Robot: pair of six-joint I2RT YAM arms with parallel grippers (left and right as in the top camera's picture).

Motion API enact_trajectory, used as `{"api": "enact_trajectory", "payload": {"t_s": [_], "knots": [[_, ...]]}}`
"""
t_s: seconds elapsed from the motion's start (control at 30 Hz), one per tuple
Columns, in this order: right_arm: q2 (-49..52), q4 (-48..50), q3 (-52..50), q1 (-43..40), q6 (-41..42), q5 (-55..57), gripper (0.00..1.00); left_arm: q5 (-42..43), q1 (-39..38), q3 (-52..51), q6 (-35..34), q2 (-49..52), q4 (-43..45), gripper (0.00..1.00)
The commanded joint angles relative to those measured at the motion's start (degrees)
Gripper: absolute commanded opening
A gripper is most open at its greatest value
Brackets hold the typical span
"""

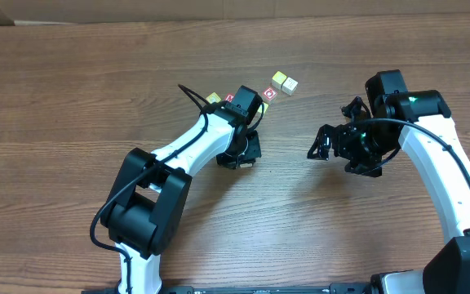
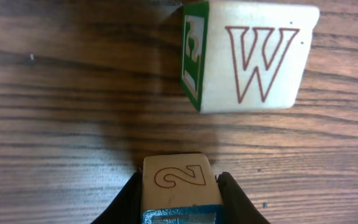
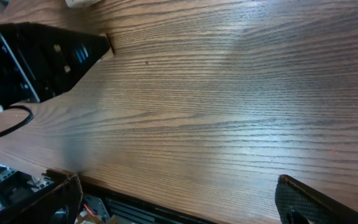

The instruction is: Flip 5 blocks

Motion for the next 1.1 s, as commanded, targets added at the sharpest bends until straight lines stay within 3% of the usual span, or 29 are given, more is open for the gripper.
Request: {"api": "enact_trajectory", "payload": {"t_s": [0.0,0.2,0.5,0.83,1.07], "knots": [[-0.4,0.3,1.5,-0.2,-0.5,0.1,1.00,-2.6,0.1,3.7,1.5,1.1,-3.3,0.14],[-0.4,0.1,1.5,-0.2,-0.5,0.1,1.00,-8.6,0.1,10.6,3.2,-0.4,-14.6,0.08],[-0.4,-0.8,1.5,-0.2,-0.9,0.2,1.00,-12.6,-3.4,5.7,0.8,-10.9,-20.9,0.05],[-0.4,-1.6,1.5,-0.2,-0.9,0.3,1.00,-11.1,-10.4,-21.8,-12.8,-30.5,-8.6,0.07],[-0.4,-1.9,1.5,-0.2,-0.9,0.3,1.00,-3.1,-10.4,-32.9,-13.6,-31.5,4.2,0.08]]}}
